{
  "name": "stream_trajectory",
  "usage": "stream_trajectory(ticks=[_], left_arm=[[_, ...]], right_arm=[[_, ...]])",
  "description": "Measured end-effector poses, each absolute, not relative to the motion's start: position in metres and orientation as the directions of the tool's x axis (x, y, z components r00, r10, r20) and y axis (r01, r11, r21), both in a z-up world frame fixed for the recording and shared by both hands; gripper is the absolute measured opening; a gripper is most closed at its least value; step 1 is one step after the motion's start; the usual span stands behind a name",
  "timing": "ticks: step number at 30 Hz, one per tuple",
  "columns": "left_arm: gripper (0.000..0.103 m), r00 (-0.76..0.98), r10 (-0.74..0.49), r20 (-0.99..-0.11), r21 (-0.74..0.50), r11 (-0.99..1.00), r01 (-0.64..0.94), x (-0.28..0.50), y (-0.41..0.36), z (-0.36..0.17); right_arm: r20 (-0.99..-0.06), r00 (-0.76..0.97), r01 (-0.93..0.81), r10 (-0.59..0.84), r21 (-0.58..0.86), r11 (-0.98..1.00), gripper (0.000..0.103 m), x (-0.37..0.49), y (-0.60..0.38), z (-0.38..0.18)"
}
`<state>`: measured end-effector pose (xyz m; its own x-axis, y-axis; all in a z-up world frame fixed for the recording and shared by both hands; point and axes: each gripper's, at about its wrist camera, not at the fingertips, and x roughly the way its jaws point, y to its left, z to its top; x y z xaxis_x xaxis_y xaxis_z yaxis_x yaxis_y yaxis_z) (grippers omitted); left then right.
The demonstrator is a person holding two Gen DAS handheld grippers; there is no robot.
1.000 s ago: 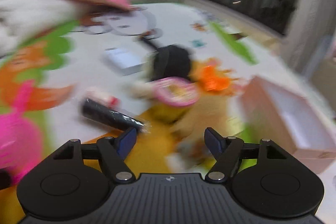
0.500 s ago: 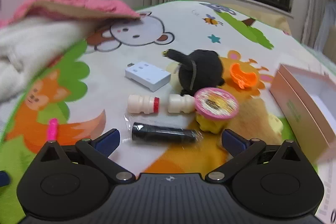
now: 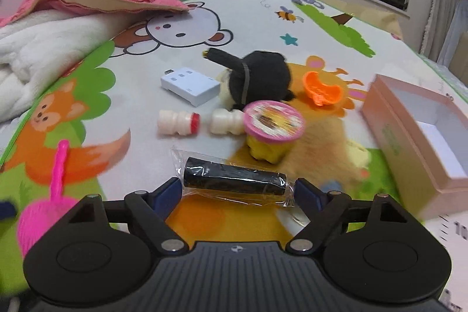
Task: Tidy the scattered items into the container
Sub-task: 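Carry the strainer and cylinder into the pink box and release both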
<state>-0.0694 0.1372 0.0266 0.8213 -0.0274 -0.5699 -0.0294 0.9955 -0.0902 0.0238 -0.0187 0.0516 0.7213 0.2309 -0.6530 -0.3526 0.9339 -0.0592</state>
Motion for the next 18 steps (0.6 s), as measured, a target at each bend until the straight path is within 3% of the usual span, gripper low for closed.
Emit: stream_trajectory(ticks=[6,7,8,14,18], left_arm=[[0.099,0.813,0.033,-0.581,0.001,0.999,-0.039,-0.054,0.119,0.017],[0.097,0.813,0.040,-0.580,0.012,0.999,-0.041,-0.054,0.117,0.017],[0.087,0.813,0.045,-0.580,0.021,0.999,-0.040,-0.054,0.115,0.016],[0.087,0.807,0.060,-0.587,0.047,0.998,-0.040,-0.054,0.096,0.023],[0.087,0.813,-0.028,-0.581,0.032,0.998,0.057,-0.055,0.061,0.037]], right_arm=[[-0.631,0.733,-0.384,0.254,-0.074,0.921,0.084,-0.015,-0.069,0.063],[-0.631,0.732,-0.390,0.257,-0.079,0.918,0.084,-0.020,-0.077,0.064],[-0.633,0.730,-0.395,0.259,-0.081,0.915,0.084,-0.025,-0.087,0.064],[-0.633,0.738,-0.361,0.236,-0.075,0.929,0.084,-0.039,-0.144,0.062],[-0.626,0.754,-0.303,0.199,-0.063,0.951,0.084,-0.044,-0.185,0.059]])
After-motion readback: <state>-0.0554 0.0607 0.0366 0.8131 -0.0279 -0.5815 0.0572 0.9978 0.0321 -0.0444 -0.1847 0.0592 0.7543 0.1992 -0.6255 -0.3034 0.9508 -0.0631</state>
